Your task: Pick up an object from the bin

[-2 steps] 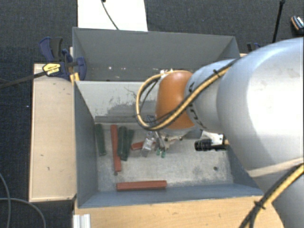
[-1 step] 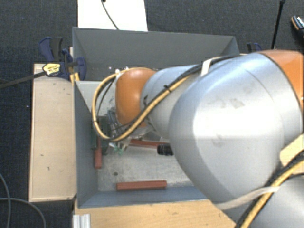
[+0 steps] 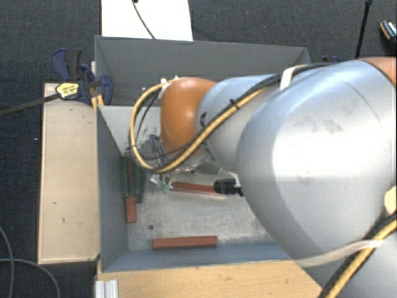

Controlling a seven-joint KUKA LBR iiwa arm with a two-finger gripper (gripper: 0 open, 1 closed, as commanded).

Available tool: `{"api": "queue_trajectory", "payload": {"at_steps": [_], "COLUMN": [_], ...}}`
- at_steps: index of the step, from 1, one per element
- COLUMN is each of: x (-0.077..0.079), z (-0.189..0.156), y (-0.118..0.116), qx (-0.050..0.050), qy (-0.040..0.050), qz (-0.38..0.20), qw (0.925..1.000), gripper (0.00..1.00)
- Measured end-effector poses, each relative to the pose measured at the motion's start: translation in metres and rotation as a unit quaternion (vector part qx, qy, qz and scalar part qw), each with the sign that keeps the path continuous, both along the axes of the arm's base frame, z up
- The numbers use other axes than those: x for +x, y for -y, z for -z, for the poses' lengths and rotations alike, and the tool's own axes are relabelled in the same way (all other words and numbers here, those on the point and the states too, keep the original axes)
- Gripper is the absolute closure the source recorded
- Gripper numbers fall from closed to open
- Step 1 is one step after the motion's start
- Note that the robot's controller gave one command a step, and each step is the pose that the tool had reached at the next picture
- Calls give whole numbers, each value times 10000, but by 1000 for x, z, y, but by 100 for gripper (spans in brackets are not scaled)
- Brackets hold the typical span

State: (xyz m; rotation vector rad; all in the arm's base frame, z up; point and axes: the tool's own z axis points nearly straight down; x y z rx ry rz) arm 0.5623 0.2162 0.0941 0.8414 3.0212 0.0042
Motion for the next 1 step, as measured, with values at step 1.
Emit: {"api": "queue_trajectory", "payload": {"at_steps": [1], "x": [-12], "z": [-23], "y": [26], "qx": [-10], "qy": [-26], "qz": [-22], "qw": [10000], "gripper": [100]}}
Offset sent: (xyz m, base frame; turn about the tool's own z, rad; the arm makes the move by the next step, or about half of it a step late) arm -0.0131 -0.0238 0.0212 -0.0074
